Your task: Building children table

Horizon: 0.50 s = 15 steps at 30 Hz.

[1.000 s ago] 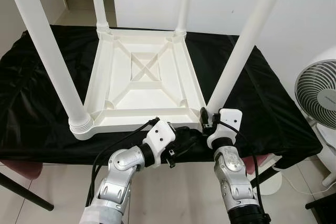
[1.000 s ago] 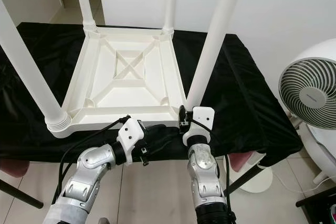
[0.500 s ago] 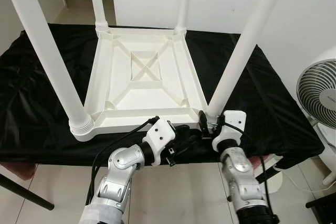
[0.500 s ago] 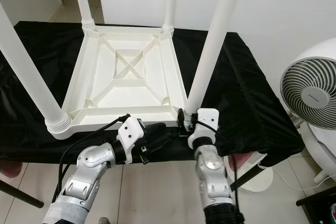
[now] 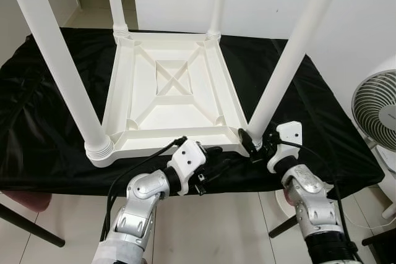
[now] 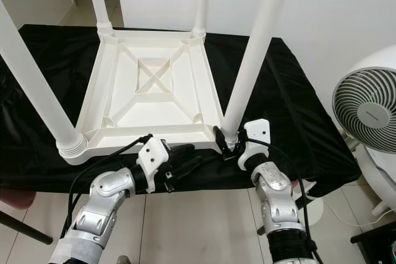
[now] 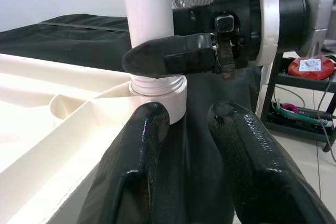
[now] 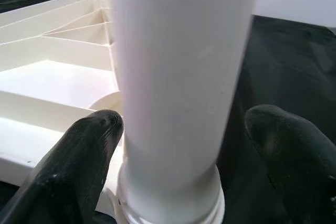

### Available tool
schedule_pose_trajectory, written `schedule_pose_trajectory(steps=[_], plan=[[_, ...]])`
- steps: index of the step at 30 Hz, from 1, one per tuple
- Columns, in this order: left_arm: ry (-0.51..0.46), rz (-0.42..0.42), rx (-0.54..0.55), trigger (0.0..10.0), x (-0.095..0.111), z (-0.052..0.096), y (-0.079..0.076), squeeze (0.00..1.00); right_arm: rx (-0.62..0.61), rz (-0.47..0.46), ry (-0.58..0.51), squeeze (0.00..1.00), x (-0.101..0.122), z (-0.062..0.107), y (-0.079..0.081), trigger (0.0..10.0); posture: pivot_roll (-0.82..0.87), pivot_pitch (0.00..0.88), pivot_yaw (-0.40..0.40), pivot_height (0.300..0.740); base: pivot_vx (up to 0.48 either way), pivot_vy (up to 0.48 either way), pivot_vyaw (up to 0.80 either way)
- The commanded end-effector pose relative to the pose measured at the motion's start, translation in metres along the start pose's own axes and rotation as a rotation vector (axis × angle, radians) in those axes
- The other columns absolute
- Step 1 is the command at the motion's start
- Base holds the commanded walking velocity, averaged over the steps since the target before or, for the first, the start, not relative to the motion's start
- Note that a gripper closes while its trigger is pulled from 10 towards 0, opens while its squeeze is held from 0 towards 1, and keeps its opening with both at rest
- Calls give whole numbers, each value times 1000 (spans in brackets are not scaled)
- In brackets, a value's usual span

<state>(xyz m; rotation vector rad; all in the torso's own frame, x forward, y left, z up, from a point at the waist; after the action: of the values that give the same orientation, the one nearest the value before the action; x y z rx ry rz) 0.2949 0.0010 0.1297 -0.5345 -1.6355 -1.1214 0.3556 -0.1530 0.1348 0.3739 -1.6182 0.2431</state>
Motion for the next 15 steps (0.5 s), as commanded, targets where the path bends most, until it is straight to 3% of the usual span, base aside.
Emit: schedule_pose_trajectory(steps=[1, 6, 15], plan=[[35, 4, 143, 10000, -6, 2, 15, 0, 49, -4, -11, 0, 4, 0, 3, 10000, 65, 20, -33, 740, 0, 0, 0], [37, -1, 148, 10000, -6, 5, 15, 0, 98, -32, -73, 0, 17, 6, 12, 10000, 79, 22, -43, 740, 0, 0, 0], [46, -8, 152, 10000, -6, 9, 17, 0, -48, -89, -185, 0, 35, 31, 15, 10000, 55, 57, -22, 740, 0, 0, 0]])
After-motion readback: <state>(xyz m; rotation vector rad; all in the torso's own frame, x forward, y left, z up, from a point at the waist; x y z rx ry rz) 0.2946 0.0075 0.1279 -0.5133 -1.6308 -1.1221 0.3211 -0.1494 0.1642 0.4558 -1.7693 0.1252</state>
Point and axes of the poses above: a point about 5 cm out from each wrist's last joint towards the gripper, its own z axis pointing back from the gripper into the wrist, its own x axis along the axis of the wrist's last joint, y = z × x, the point moved 6 cm from there along -z, pointing out of the wrist towards the gripper, and after that the axes turned 10 degrees about -z, right-handed, at the moved point
